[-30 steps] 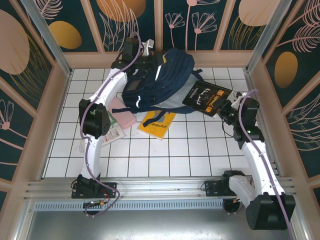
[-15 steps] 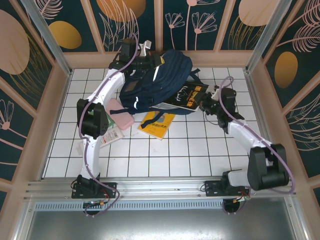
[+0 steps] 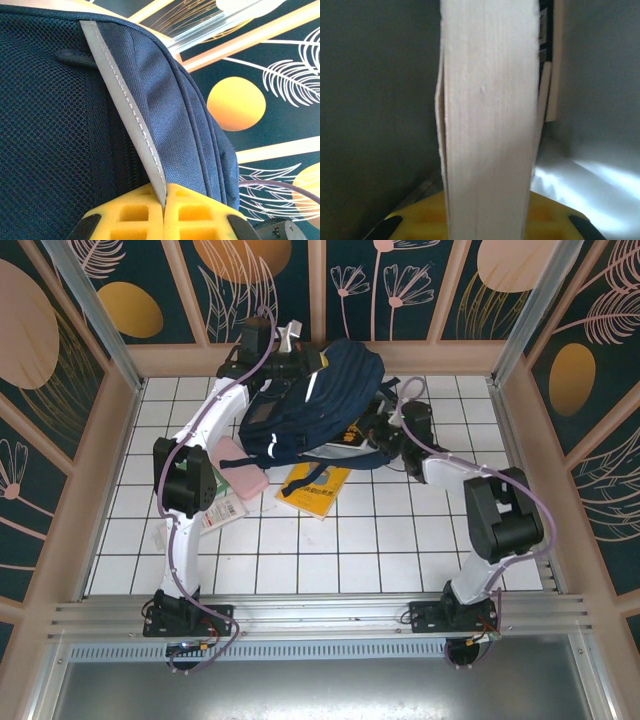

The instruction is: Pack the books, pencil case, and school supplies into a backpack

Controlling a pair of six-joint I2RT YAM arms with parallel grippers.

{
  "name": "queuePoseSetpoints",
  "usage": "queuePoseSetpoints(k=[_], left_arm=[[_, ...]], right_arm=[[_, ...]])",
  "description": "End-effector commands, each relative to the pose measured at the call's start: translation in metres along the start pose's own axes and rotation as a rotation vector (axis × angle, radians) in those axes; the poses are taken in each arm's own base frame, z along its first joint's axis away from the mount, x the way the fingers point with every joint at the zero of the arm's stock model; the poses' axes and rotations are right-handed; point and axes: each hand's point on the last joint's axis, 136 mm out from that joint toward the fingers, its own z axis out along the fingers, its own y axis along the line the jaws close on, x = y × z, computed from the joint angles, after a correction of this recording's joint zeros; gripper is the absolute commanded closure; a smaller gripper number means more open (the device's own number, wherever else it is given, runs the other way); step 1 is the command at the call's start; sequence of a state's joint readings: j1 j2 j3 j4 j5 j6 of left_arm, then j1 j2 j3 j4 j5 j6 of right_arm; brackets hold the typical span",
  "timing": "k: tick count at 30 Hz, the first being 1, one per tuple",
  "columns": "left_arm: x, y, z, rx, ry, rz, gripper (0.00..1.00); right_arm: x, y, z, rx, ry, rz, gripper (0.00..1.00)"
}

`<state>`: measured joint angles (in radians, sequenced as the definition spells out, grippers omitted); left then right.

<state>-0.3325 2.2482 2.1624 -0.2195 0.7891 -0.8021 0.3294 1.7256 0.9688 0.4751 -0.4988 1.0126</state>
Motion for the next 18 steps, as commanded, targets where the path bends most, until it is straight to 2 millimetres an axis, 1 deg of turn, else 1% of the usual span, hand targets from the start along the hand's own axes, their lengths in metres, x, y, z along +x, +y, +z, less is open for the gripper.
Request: queuePoseSetpoints(k=[1,2,6,8,9,10,12,14,16,18], left_arm=[[-0.034,-0.067,-0.034,0.125,-0.105,0.155,1.0],[-0.034,-0.066,-0.034,0.124,-0.105,0.153,1.0],[-0.034,-0.057,-0.032,0.115,-0.101,0.145,1.0],[-0.034,-0.053,-0.031,0.111,-0.098,0.141,1.0],[-0.034,-0.053,-0.031,0.112,-0.098,0.14,1.0],[-0.034,-0.053,-0.03,0.112,-0.098,0.14,1.0],[-0.036,-0.051,-0.031,0.111,-0.101,0.141,1.0],[-0.038,-0.05,-0.032,0.107,-0.106,0.141,1.0],[-0.04,-0.048,-0.035,0.1,-0.112,0.138,1.0],[-0.042,-0.047,-0.037,0.096,-0.116,0.137,1.0]], right_arm=[[-0.007,0.048,0.026,-0.128,-0.036,-0.035,0.94],[-0.003,0.046,0.036,-0.13,-0.025,-0.015,0.91],[0.008,0.042,0.069,-0.178,0.011,0.044,0.9],[0.012,0.036,0.085,-0.172,0.027,0.062,0.9],[0.014,0.033,0.092,-0.168,0.028,0.063,0.87],[0.015,0.033,0.096,-0.169,0.03,0.06,0.82],[0.016,0.034,0.101,-0.179,0.036,0.042,0.58],[0.013,0.036,0.097,-0.169,0.022,0.005,0.42],[0.007,0.037,0.087,-0.119,-0.013,-0.05,0.3],[0.001,0.04,0.073,-0.085,-0.052,-0.104,0.22]])
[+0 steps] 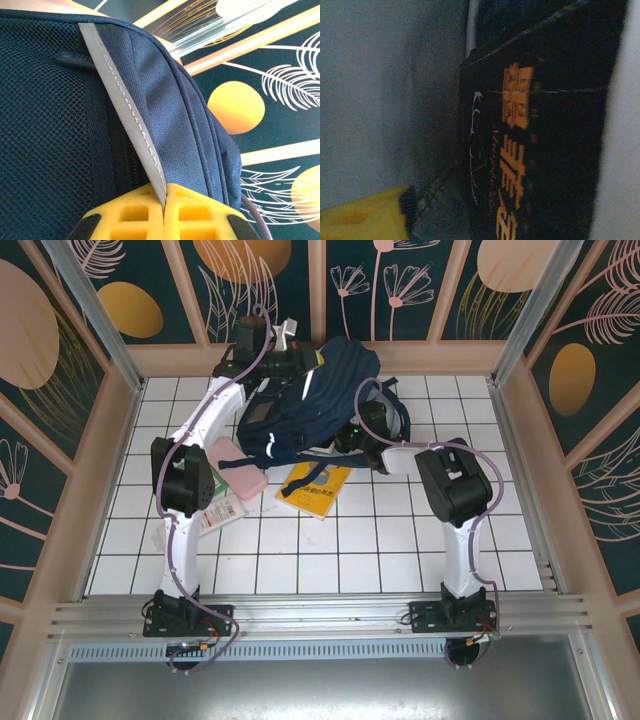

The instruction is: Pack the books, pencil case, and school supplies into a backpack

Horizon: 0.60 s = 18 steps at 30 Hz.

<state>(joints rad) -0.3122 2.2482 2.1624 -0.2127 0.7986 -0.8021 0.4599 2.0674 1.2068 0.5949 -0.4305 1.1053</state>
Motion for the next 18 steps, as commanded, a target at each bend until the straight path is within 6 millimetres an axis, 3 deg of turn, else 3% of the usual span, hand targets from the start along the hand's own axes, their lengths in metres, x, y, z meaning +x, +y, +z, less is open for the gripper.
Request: queuePoseSetpoints(k=[1,6,18], left_arm=[[-0.034,-0.051,-0.029,0.095,-0.102,0.139,1.0],[-0.035,-0.045,-0.028,0.077,-0.103,0.136,1.0],[-0.035,-0.022,-0.021,0.025,-0.107,0.111,1.0]], right_arm=[[-0.024,0.054,-0.031,-0.054,-0.113,-0.167,0.2],[-0.041,0.043,-0.065,0.063,-0.182,-0.205,0.11],[-0.066,0.021,-0.146,0.347,-0.347,-0.278,0.12]])
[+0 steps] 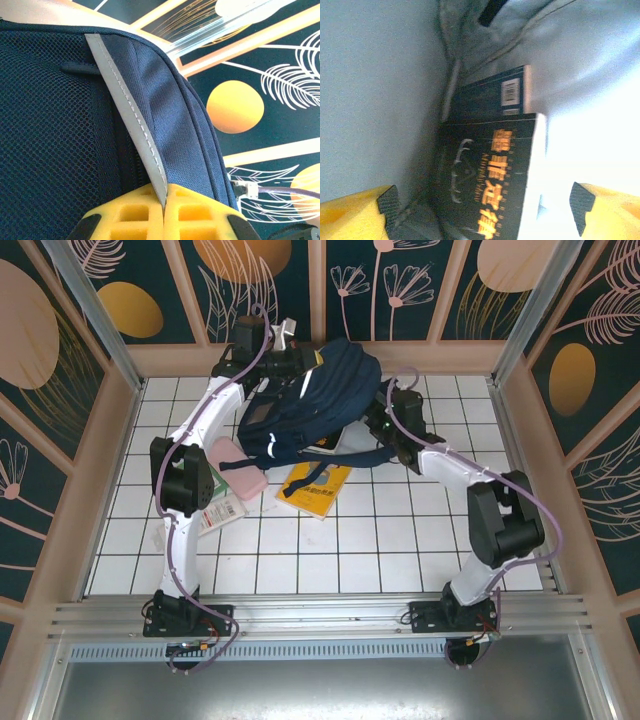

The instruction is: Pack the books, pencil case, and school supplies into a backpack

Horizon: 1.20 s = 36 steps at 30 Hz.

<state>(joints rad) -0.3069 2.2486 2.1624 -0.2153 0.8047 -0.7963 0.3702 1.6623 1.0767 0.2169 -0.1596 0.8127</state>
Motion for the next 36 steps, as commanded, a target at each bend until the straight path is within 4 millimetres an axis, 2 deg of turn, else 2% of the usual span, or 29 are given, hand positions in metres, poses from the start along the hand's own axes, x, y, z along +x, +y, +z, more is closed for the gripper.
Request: queuePoseSetpoints(k=[1,2,4,5,8,11,13,15,17,20,23,26,29,36], left_arm=[[-0.034,-0.021,-0.019,0.008,-0.113,0.107,0.94],[-0.036,-0.015,-0.02,-0.028,-0.125,0.104,0.84],[-0.038,-0.012,-0.024,-0.083,-0.141,0.117,0.73],[-0.039,-0.013,-0.028,-0.107,-0.151,0.127,0.63],[-0.04,-0.021,-0.044,-0.16,-0.176,0.167,0.52],[-0.029,-0.028,-0.062,-0.209,-0.189,0.194,0.47],[-0.011,-0.028,-0.073,-0.249,-0.196,0.203,0.46],[0.018,-0.02,-0.084,-0.284,-0.192,0.191,0.45],[0.049,-0.013,-0.105,-0.302,-0.217,0.161,0.45],[0.099,0.018,-0.124,-0.34,-0.212,0.098,0.45],[0.148,0.044,-0.123,-0.35,-0.164,0.045,0.46],[0.192,0.072,-0.112,-0.392,-0.105,0.005,0.46],[0.217,0.098,-0.103,-0.47,-0.09,-0.039,0.41],[0.236,0.143,-0.095,-0.568,-0.097,-0.096,0.36]], right_arm=[[-0.02,-0.014,-0.036,0.13,-0.105,-0.054,0.12],[-0.022,-0.02,-0.046,0.158,-0.134,-0.054,0.13],[-0.027,-0.029,-0.067,0.199,-0.193,-0.051,0.16],[-0.028,-0.032,-0.078,0.204,-0.211,-0.051,0.16],[-0.02,-0.033,-0.101,0.19,-0.206,-0.058,0.16],[0.0,-0.022,-0.113,0.126,-0.13,-0.08,0.16],[0.026,-0.01,-0.115,0.054,-0.036,-0.091,0.16],[0.053,-0.005,-0.118,0.001,0.053,-0.054,0.18],[0.08,-0.003,-0.122,-0.055,0.133,0.014,0.2],[0.111,-0.003,-0.126,-0.114,0.204,0.095,0.23],[0.137,-0.007,-0.122,-0.124,0.249,0.148,0.31],[0.16,-0.014,-0.11,-0.1,0.305,0.175,0.34],[0.174,-0.018,-0.099,-0.076,0.337,0.18,0.37],[0.2,-0.022,-0.071,-0.04,0.392,0.17,0.4]])
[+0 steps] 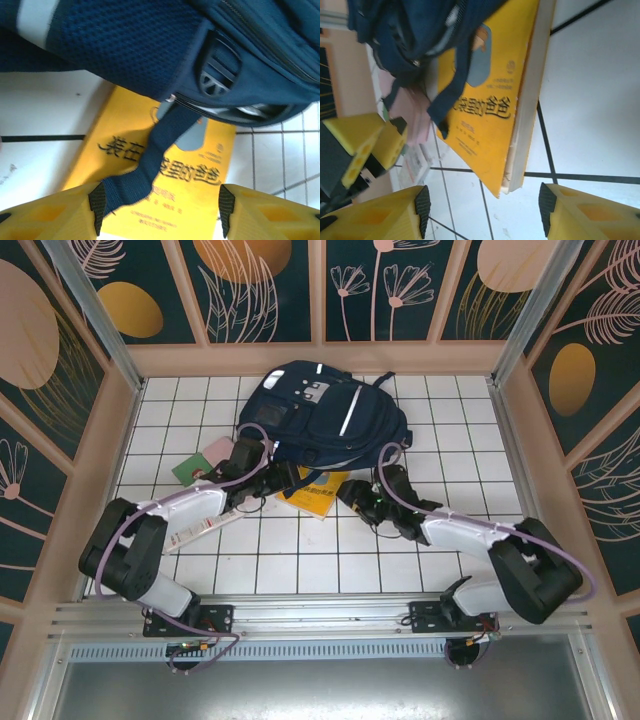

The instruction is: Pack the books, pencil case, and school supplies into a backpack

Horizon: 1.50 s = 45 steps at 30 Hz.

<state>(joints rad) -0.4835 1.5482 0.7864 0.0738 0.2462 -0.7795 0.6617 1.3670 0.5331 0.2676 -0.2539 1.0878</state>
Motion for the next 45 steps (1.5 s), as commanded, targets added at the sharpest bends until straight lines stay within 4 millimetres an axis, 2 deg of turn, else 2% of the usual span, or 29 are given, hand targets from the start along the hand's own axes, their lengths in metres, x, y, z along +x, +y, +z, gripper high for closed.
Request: queuePoseSetpoints(k=[1,5,11,17,22,27,33,38,41,43,45], left_arm=[[-0.013,0.008,0.012,-0.017,-0.075,-0.026,0.36],[-0.012,0.013,0.025,-0.025,-0.059,-0.026,0.35],[-0.01,0.029,0.036,-0.081,-0.06,-0.024,0.34],[0.007,0.044,0.054,-0.109,0.009,-0.049,0.31],[0.018,0.04,0.058,-0.075,0.044,-0.051,0.31],[0.021,0.03,0.058,-0.047,0.06,-0.039,0.31],[0.025,0.021,0.057,-0.014,0.077,-0.039,0.32],[0.034,0.01,0.056,0.026,0.104,-0.049,0.33],[0.034,0.003,0.05,0.042,0.099,-0.054,0.33],[0.026,0.003,0.04,0.014,0.065,-0.043,0.31],[0.012,0.001,0.023,-0.026,0.004,-0.036,0.3]], right_arm=[[-0.003,0.021,0.014,-0.052,-0.003,-0.006,0.42],[-0.004,0.013,0.033,-0.017,0.016,-0.006,0.49],[-0.005,0.013,0.056,-0.004,0.053,-0.006,0.5],[-0.009,0.017,0.066,-0.016,0.066,-0.002,0.53],[-0.014,0.02,0.068,-0.03,0.075,0.006,0.56],[-0.017,0.029,0.065,-0.054,0.076,0.0,0.6],[-0.016,0.018,0.071,-0.028,0.083,0.016,0.67],[-0.014,0.018,0.08,-0.036,0.099,0.028,0.72],[-0.013,0.014,0.081,-0.021,0.101,0.041,0.88],[-0.013,0.007,0.077,0.015,0.094,0.058,0.98],[-0.011,0.001,0.069,0.029,0.08,0.084,1.0]])
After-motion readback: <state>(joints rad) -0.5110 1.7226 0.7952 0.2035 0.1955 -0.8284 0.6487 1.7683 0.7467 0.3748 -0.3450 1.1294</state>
